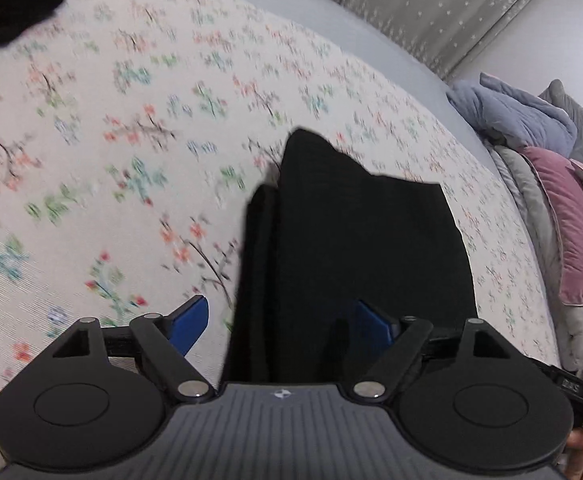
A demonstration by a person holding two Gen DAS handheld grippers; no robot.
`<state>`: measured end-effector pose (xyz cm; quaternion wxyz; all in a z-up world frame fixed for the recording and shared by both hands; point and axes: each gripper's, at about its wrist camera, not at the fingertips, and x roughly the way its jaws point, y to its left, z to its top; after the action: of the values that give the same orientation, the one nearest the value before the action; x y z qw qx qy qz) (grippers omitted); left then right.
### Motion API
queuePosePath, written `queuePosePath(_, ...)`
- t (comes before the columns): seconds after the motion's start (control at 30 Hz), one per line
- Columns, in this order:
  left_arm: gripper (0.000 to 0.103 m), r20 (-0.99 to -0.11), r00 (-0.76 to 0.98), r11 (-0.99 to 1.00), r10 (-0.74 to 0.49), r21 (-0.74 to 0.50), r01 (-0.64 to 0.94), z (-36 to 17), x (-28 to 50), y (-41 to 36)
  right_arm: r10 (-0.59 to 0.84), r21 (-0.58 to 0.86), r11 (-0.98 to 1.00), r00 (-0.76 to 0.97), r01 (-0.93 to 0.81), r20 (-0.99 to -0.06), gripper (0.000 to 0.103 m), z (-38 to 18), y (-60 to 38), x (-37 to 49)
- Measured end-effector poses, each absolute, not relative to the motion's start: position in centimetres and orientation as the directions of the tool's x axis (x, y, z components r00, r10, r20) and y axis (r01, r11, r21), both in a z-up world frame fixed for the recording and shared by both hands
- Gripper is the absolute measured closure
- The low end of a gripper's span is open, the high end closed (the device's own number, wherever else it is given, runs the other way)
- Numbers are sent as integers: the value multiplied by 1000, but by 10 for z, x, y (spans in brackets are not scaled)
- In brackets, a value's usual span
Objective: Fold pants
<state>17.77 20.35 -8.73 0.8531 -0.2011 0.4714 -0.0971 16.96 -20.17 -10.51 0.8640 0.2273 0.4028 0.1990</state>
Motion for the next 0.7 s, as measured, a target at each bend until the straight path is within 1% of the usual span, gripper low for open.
queuePosePath(0.07,0,-772,526,904,-358,-428,-12,-90,179,198,552,611,784,573,-110,-606,51,-115,-208,173)
queuePosePath(0.13,0,-778,514,908,-363,-418,8,-93,179,194,567,639,764,560,-85,-604,51,-124,-210,175)
queuePosePath(0.27,0,-776,494,903,-393,-426,50,-95,180,185,591,674,734,561,-77,-580,50,-133,-211,175)
queuePosePath(0.47,0,-783,487,912,-386,-405,71,-97,181,173,603,706,705,577,-63,-551,50,-140,-209,180)
queuePosePath(0.53,7,-789,493,921,-367,-384,72,-98,182,169,594,697,713,586,-68,-551,50,-140,-205,179)
queuePosePath(0.57,12,-789,497,924,-361,-375,77,-98,181,166,589,690,721,590,-73,-552,50,-140,-201,180)
queuePosePath(0.6,22,-788,499,924,-362,-373,81,-98,183,165,584,683,726,595,-78,-553,50,-141,-199,180)
queuePosePath(0.63,27,-785,500,922,-366,-378,81,-98,184,163,577,675,733,600,-82,-554,51,-140,-196,179)
queuePosePath(0.67,36,-781,503,919,-369,-386,74,-98,184,162,570,665,742,603,-86,-558,56,-140,-194,179)
queuePosePath(0.7,43,-779,507,918,-369,-389,71,-98,184,161,559,648,756,605,-90,-567,60,-139,-190,180)
